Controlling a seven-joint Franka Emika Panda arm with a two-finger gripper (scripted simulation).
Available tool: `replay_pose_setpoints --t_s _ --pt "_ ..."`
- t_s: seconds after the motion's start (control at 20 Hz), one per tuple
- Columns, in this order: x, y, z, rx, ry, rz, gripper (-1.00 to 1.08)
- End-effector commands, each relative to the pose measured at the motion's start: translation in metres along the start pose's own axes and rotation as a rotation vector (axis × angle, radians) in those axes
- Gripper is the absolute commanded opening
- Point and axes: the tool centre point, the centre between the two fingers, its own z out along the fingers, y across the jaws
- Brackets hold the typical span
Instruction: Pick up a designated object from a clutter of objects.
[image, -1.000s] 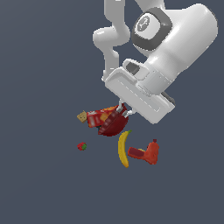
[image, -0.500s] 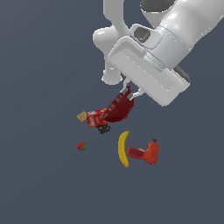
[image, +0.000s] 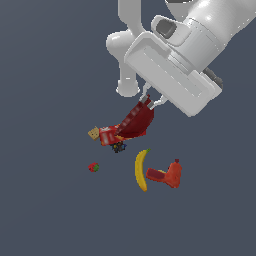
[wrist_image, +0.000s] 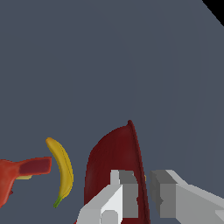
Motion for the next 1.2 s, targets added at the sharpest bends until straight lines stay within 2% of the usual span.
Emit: replay_pose_setpoints --t_s 0.0,0.35,0.85,1.15 --pt "0.001 0.0 0.0 0.001 0.001 0.001 -1.0" --pt "0.006 0.014 -0.006 0.0 0.0 0.0 -1.0" --pt "0.036 0.079 -0.036 0.0 -0.001 0.001 -1.0" --pt "0.042 0.087 -0.041 0.0 0.0 0.0 -1.0"
